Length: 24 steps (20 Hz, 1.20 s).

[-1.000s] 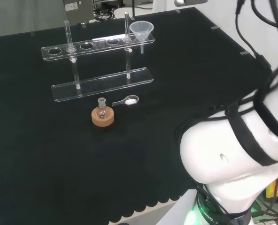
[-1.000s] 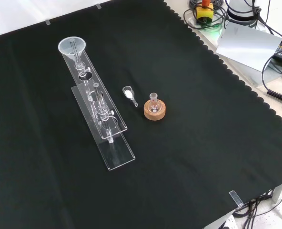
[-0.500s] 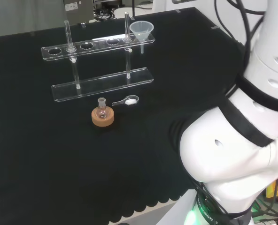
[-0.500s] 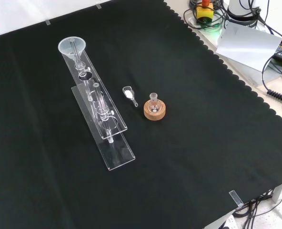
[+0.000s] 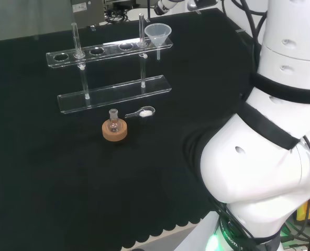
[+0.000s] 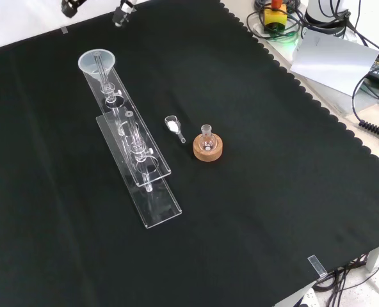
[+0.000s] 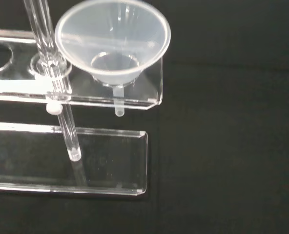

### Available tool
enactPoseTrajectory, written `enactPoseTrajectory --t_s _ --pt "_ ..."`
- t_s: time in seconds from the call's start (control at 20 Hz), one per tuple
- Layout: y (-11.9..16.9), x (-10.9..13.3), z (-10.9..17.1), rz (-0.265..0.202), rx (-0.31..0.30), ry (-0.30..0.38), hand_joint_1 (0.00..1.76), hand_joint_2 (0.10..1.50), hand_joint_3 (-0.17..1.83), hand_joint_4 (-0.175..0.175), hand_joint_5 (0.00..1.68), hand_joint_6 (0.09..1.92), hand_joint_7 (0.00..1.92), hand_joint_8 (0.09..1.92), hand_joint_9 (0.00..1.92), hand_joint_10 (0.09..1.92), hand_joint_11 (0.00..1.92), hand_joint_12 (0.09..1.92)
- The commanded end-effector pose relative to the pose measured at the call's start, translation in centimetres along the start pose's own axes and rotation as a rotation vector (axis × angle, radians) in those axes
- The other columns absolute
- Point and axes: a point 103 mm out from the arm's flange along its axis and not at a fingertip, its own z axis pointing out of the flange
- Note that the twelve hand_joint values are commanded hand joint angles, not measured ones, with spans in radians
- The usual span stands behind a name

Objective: Pick up the funnel from the transparent funnel stand.

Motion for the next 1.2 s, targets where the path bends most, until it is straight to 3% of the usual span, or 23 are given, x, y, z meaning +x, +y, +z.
enactPoseTrajectory --t_s 0.05,0.4,0.7,0.85,1.0,1.2 --pt "1.9 0.5 2.0 -0.040 0.048 0.025 0.51 0.93 0.19 -0.046 0.18 0.09 0.01 0.68 0.21 0.73 0.08 1.43" --pt "3.3 1.0 3.6 -0.086 0.130 0.057 0.45 0.86 0.18 -0.038 0.10 0.09 0.00 0.59 0.20 0.76 0.17 1.44" --pt "4.0 1.8 5.1 -0.121 0.157 0.065 0.42 0.81 0.16 -0.029 0.00 0.09 0.00 0.28 0.07 0.81 0.17 1.46" --pt "4.4 2.2 5.6 -0.129 0.159 0.048 0.44 0.80 0.15 -0.046 0.00 0.09 0.00 0.09 0.01 0.74 0.15 1.47" --pt "4.7 2.4 5.8 -0.132 0.169 0.019 0.48 0.79 0.14 -0.060 0.00 0.09 0.00 0.09 0.00 0.71 0.15 1.47" --pt "5.2 2.5 6.0 -0.133 0.192 -0.030 0.56 0.79 0.13 -0.061 0.00 0.09 0.01 0.09 0.01 0.80 0.17 1.48"
